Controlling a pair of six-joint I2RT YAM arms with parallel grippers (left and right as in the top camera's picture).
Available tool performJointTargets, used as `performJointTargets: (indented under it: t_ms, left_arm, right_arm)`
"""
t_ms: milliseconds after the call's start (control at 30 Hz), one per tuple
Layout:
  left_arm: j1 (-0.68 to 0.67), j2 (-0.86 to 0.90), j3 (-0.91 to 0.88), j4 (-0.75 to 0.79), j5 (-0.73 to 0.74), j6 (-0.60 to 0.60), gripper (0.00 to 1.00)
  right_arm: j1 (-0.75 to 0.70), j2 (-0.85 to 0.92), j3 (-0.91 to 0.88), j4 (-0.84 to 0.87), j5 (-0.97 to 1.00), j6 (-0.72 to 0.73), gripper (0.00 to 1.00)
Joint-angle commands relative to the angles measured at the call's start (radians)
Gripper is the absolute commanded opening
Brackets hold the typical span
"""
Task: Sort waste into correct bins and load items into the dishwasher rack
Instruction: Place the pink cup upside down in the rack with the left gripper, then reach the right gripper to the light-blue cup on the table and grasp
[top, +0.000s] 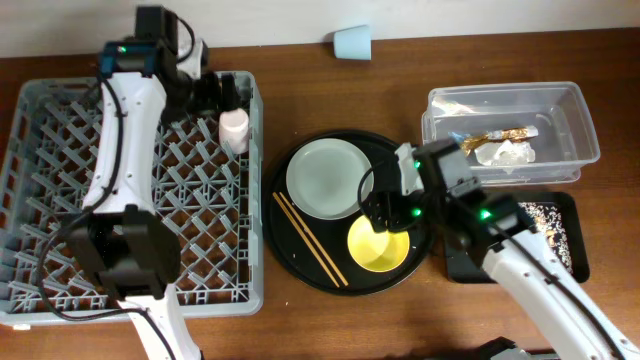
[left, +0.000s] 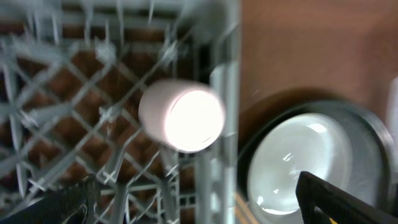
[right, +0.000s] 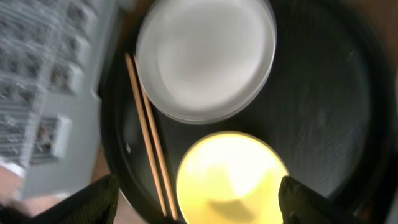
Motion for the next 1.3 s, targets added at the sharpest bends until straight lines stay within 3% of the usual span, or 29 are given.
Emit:
performJointTargets:
  t_ms: [0,133,233,333,500,667,800,1033,1267]
  left_arm:
    - [0.023,-0.098,0.185,-0.044,0.067,-0.020,0.99]
    - [0.061,-0.190,0.241,-0.073,0.067,-0.020,0.99]
    - [0.061,-0.213,0.241,-0.073,0.067,-0.020,0.99]
    - [0.061,-0.213,0.241,-0.073,0.067,-0.020,0.99]
    - [0.061,-0.213,0.241,-0.073,0.067,-0.020,0.99]
    - [0.061,-0.213,0.241,-0.073,0.067,-0.020,0.99]
    - [0.061,-0.213,0.241,-0.073,0.067,-0.020,0.99]
    - [0.061,-0.213,0.241,-0.073,0.067,-0.020,0.99]
    - [0.061,-0.213,0.241,-0.073,0.067,-0.020,0.99]
  right_arm:
    - [-0.046,0.048,0.298,-0.154,0.032,-0.083,0.88]
    - [-0.111,0.363,0.838,-0.380,0.032,-0.175,0.92]
    - [-0.186,0.636,1.189,-0.385,-0.098,-0.175,0.96]
    - [-0.270,0.887,1.365,-0.332,-0.247,-0.198,0.96]
    - [-0.303,1.162,1.393,-0.097,-0.252,-0.243,0.96]
    - [-0.274,1.313,1.393,0.124,-0.258,-0.262,0.97]
    - [-0.253,1.397,1.393,0.255,-0.246,-0.277,0.98]
    - [-0.180,1.474,1.392,0.438,0.004,-0.310,0.98]
    - [-0.171,1.541,1.393,0.510,-0.034,-0.310,0.91]
